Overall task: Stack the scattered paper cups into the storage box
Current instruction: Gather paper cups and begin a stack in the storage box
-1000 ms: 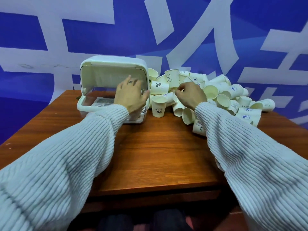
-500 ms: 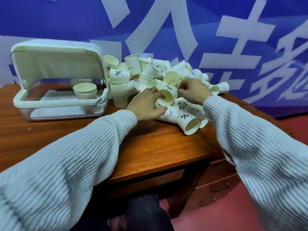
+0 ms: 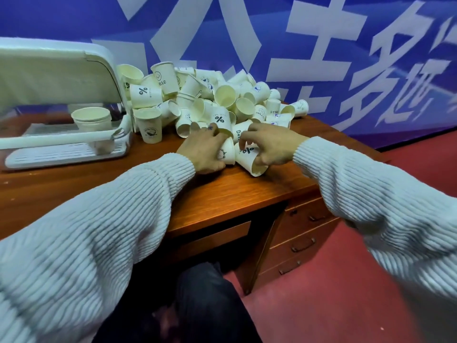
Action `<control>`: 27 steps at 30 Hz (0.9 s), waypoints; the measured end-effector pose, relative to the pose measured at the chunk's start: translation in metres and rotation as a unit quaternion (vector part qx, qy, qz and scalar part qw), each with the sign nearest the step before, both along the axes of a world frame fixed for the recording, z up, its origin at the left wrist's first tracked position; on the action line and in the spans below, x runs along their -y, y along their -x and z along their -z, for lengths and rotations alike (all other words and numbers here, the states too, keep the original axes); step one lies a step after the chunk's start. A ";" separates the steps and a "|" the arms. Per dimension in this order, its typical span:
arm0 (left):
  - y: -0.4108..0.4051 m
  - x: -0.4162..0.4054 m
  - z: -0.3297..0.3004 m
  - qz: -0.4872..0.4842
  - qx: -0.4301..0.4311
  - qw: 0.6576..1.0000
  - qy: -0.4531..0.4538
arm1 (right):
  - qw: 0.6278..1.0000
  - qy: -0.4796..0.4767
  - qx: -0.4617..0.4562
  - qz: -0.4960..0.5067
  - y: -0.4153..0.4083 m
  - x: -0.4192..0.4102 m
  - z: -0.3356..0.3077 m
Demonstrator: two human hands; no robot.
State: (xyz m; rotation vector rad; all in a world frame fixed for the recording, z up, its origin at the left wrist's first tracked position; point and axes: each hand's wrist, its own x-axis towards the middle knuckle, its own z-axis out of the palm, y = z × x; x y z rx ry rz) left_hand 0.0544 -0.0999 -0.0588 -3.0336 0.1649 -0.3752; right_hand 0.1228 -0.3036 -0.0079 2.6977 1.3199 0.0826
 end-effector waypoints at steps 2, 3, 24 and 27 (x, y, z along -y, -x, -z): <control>0.007 -0.002 -0.003 -0.011 -0.005 1.000 0.006 | 0.999 -0.022 0.034 -0.021 0.005 0.001 0.004; 0.011 -0.003 -0.004 -0.014 -0.006 1.000 0.013 | 0.997 -0.036 0.053 -0.032 0.008 0.001 0.005; 0.123 -0.101 -0.059 -0.142 0.228 0.920 0.286 | 0.899 -0.430 -0.070 0.039 0.039 -0.114 -0.018; 0.134 -0.127 -0.062 -0.187 0.265 0.886 0.331 | 0.879 -0.467 -0.092 0.033 0.043 -0.149 -0.025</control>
